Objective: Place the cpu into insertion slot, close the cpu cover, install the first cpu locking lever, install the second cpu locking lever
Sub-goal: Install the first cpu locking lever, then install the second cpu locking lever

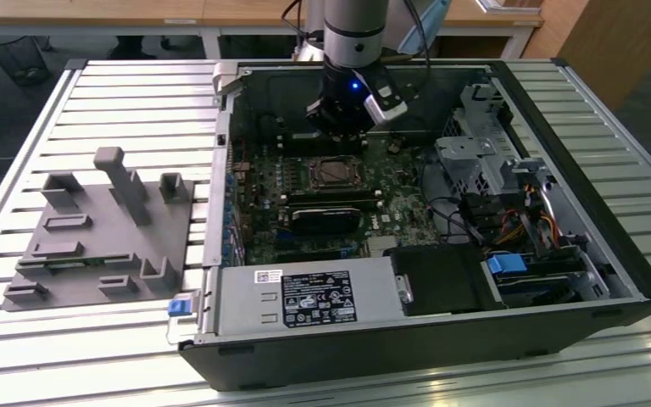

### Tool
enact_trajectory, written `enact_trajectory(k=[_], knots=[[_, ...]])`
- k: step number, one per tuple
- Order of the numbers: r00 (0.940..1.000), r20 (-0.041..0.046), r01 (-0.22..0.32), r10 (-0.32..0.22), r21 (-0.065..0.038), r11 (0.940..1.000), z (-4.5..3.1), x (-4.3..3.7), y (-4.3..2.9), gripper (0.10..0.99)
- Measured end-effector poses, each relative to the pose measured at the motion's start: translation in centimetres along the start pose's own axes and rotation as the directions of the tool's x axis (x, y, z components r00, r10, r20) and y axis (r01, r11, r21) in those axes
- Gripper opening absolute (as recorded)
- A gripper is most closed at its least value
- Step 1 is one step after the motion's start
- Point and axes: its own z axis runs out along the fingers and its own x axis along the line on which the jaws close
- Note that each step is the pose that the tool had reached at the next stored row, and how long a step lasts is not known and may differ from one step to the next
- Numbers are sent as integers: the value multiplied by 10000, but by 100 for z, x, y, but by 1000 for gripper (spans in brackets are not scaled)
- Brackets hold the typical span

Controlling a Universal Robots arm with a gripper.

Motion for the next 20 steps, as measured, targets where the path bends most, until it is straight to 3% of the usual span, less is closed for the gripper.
enact_trajectory(k=[20], knots=[[10000, 0, -1, 1, 1, 10000, -3, 1, -73, 106]])
